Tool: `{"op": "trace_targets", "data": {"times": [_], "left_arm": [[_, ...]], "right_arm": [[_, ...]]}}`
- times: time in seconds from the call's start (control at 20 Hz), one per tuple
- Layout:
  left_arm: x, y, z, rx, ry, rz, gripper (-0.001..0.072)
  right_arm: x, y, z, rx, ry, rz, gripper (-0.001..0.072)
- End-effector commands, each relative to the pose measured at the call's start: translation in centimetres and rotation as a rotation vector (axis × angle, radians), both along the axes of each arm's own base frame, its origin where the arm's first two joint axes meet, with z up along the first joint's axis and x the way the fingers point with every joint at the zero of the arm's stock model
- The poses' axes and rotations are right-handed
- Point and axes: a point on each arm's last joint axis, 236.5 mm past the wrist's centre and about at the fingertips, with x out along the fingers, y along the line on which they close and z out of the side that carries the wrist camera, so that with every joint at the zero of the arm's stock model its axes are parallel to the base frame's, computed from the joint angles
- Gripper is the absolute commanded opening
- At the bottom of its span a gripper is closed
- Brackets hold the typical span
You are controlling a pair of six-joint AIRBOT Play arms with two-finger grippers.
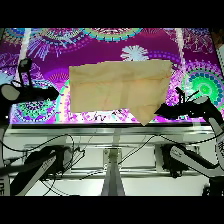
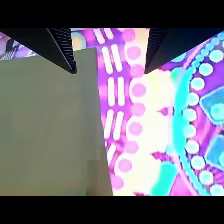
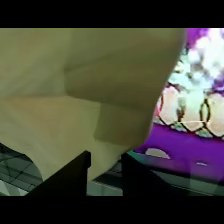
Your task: Fold the clothes and pants, and hang the long-sleeved shirts on hangers.
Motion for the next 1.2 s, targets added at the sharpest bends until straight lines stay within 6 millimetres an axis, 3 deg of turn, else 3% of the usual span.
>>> {"op": "trace_targets", "data": {"times": [0.0, 0.1, 0.2, 0.5, 0.8, 0.9, 1.0, 1.05, 1.1, 1.15], "left_arm": [[-2.1, 0.0, -4.9, -0.045, 0.129, 0.104, 0.0468], [-2.2, -0.2, -6.3, -0.059, 0.173, 0.114, 0.0467], [-1.6, -0.7, -7.3, -0.103, 0.19, 0.144, 0.0467], [-1.2, -1.4, -10.2, -0.31, 0.28, 0.194, 0.0467], [-3.9, -5.8, -12.1, -0.472, 0.407, -0.04, 0.045], [-4.4, -7.0, -12.5, -0.501, 0.427, -0.101, 0.0217], [-5.4, -7.2, -12.6, -0.496, 0.444, -0.165, 0.0201], [-5.5, -7.1, -12.5, -0.496, 0.443, -0.182, 0.0064], [-5.4, -7.2, -12.3, -0.502, 0.437, -0.193, 0.0014], [-5.1, -7.2, -12.0, -0.502, 0.425, -0.21, 0.0014]], "right_arm": [[0.1, 1.9, 0.0, 0.034, -0.004, -0.008, 0.0214], [0.9, 2.2, 0.1, 0.031, -0.032, -0.005, 0.0079], [1.6, 2.6, 0.7, 0.051, -0.051, -0.022, 0.0011], [1.8, 2.6, 0.9, 0.053, -0.07, -0.007, 0.001], [2.1, 2.4, 0.8, 0.043, -0.08, -0.014, 0.0011], [2.3, 2.4, 0.8, 0.04, -0.085, -0.018, 0.0011], [2.9, 2.3, 1.3, 0.039, -0.1, -0.012, 0.0011], [3.4, 2.2, 1.8, 0.037, -0.115, -0.008, 0.001], [4.2, 2.0, 2.5, 0.035, -0.137, -0.003, 0.001], [5.0, 1.9, 3.3, 0.035, -0.16, 0.002, 0.001]]}}
